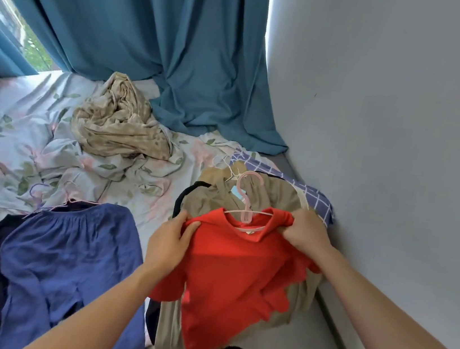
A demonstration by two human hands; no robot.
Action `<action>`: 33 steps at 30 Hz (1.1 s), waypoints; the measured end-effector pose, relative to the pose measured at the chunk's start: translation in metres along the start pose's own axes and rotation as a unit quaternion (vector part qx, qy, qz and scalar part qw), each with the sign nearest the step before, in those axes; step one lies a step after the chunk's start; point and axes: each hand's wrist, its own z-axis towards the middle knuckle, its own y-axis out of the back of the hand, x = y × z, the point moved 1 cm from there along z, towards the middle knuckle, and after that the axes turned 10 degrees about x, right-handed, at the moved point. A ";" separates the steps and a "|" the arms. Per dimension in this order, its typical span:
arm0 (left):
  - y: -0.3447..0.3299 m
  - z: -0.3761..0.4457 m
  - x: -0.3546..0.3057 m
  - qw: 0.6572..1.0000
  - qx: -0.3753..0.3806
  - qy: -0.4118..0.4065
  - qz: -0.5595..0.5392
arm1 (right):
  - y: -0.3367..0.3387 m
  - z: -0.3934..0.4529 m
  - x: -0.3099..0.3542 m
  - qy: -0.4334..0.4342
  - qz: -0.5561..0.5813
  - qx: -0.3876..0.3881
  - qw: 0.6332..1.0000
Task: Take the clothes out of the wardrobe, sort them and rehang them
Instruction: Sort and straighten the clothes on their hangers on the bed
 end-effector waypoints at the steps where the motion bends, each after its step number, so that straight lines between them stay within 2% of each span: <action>1: -0.005 0.020 0.003 1.000 -0.001 0.007 0.009 | 0.000 0.022 -0.002 -0.004 -0.003 0.005 1.000; 10: -0.083 0.218 0.070 0.999 0.014 0.047 0.022 | -0.051 0.241 -0.054 0.039 -0.001 0.009 0.999; 15: -0.119 0.272 0.117 0.996 0.047 0.035 0.073 | -0.106 0.311 -0.083 0.074 -0.093 -0.004 0.993; 18: -0.126 0.265 0.137 0.996 0.054 0.015 0.069 | -0.134 0.311 -0.079 0.128 -0.104 -0.067 0.984; 20: -0.126 0.251 0.151 0.997 0.044 0.017 0.067 | -0.153 0.302 -0.063 0.157 -0.100 -0.079 0.979; 28: -0.091 0.183 0.222 0.993 -0.025 0.100 0.057 | -0.224 0.277 0.029 0.240 -0.082 -0.030 0.967; 33: -0.047 0.110 0.302 0.985 -0.058 0.159 0.041 | -0.289 0.264 0.112 0.286 -0.083 -0.001 0.955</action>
